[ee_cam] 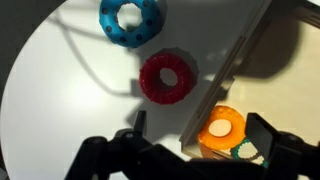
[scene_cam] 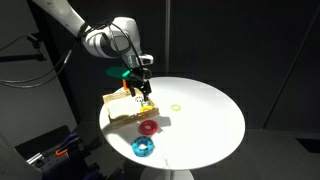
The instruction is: Remove the orange ring from the crate and put it on the table
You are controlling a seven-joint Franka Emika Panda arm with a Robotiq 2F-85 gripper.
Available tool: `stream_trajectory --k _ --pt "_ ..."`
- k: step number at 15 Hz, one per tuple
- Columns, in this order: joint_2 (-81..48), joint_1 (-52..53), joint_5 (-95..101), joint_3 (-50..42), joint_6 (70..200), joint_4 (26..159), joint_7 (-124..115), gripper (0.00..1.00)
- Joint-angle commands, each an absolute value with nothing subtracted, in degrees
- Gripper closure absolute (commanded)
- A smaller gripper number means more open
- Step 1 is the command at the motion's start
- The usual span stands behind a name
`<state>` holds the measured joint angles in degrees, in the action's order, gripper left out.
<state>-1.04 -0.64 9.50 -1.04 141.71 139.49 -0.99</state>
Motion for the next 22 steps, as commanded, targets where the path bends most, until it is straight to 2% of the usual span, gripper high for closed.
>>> stream_trajectory --k 1,14,22 --pt "-5.5 0.2 7.0 -0.2 143.1 135.9 -5.4 0.0" --pt "-7.5 0.9 3.4 0.1 142.3 134.7 -5.2 0.0" --pt "-12.5 0.1 -5.1 2.1 154.0 133.4 -0.5 0.0"
